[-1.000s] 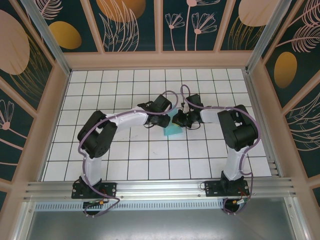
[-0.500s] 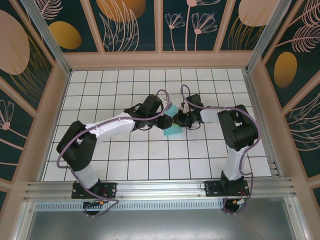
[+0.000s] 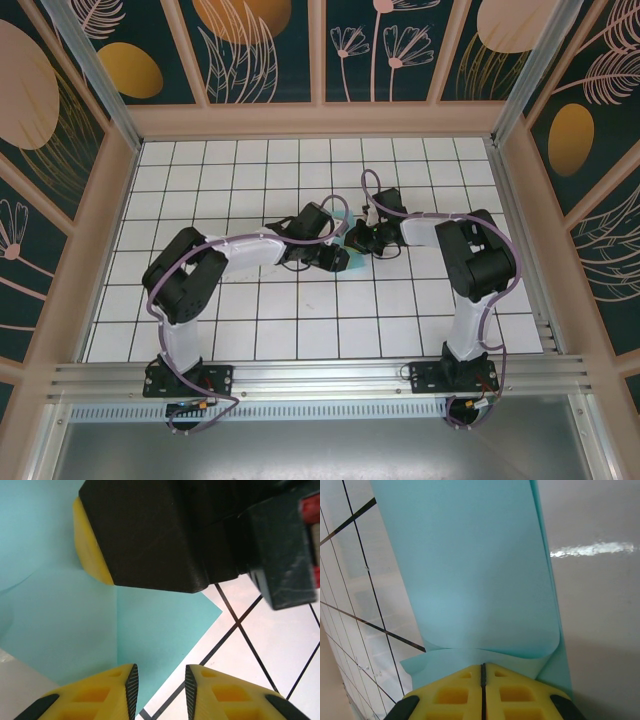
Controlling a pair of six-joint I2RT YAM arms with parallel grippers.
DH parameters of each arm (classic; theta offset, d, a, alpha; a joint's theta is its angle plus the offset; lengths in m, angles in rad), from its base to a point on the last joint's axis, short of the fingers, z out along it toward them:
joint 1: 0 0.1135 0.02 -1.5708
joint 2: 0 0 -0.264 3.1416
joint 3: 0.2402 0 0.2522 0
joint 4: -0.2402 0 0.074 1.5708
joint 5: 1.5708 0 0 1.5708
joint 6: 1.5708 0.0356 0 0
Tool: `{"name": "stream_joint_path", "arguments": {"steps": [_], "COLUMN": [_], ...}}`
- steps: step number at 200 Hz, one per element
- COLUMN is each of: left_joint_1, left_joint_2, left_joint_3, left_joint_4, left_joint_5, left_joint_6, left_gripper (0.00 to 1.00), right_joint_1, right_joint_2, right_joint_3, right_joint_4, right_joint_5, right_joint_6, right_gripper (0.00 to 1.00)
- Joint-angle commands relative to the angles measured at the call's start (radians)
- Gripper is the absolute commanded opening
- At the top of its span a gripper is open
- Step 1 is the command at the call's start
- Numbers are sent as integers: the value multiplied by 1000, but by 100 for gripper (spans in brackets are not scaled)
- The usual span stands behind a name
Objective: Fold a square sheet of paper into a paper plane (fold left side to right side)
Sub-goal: Fold the triangle a second time at the center of the table.
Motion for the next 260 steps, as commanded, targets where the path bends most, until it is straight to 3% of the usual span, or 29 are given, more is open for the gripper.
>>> {"name": "stream_joint_path", "arguments": {"steps": [1,136,168,198,260], "left_joint_1": [-3,-4,-7,-10,-13], "left_joint_2": [25,61,68,75,70], "left_joint_3": [0,-60,-74,-75,-72], "left_joint_4": [18,9,6,11,-1], "left_joint_5": [18,-21,-27,-27,-43], "left_joint_6": [-7,-8,-6,-10,-6], "left_gripper": [34,32,31,30,28], "right_joint_1": [2,-6,-30,-41,27], "right_joint_2": [51,20,-53,-146,-180], "right_joint_3": [-31,-26,-34,-52,-176], "right_joint_4": [-79,-52,-2,-44,72], "right_joint_5": [71,42,-6,24,-30], "right_joint_6": [-21,-27,-27,-50,27], "right_gripper": [10,10,10,5,2]}}
